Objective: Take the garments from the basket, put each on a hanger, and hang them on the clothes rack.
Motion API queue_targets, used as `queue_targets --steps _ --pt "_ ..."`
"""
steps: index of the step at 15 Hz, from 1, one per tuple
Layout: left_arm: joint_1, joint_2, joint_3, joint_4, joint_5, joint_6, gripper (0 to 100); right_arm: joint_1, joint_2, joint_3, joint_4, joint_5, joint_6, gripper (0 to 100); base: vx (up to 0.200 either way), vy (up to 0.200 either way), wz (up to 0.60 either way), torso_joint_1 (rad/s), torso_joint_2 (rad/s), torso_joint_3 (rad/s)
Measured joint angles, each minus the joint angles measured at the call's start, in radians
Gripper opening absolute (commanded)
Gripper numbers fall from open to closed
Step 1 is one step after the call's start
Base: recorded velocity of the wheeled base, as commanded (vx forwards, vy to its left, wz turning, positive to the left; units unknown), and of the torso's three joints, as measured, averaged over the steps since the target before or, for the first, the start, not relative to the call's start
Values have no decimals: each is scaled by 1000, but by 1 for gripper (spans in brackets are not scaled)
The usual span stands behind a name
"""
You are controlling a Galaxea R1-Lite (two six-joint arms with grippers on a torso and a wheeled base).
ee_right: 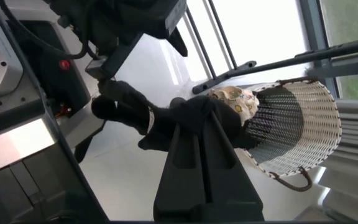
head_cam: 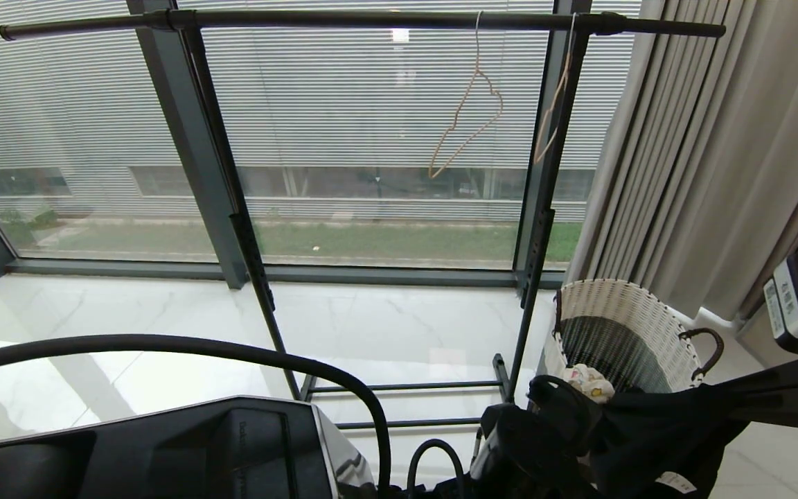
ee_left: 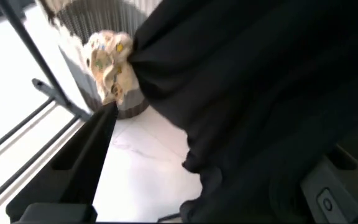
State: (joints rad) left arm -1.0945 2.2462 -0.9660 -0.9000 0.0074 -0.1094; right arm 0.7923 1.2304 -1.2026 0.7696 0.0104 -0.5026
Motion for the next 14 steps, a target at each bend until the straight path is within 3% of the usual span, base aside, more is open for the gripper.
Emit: queue_targets --steps 3,4,8,11,14 --pt "5 14 -12 36 0 37 100 6 3 0 -1 0 0 0 0 0 0 0 0 0" --pt "5 16 -13 36 0 41 0 6 4 0 -1 0 0 0 0 0 0 0 0 0" --pt "6 18 -5 36 7 42 0 6 4 0 -1 0 10 0 0 0 0 0 0 0" --pt "27 13 14 30 70 39 0 2 5 4 -4 -3 107 0 0 0 0 0 0 0" --pt "70 -26 61 -6 77 57 0 -14 13 17 -17 -5 190 0 0 0 0 0 0 0"
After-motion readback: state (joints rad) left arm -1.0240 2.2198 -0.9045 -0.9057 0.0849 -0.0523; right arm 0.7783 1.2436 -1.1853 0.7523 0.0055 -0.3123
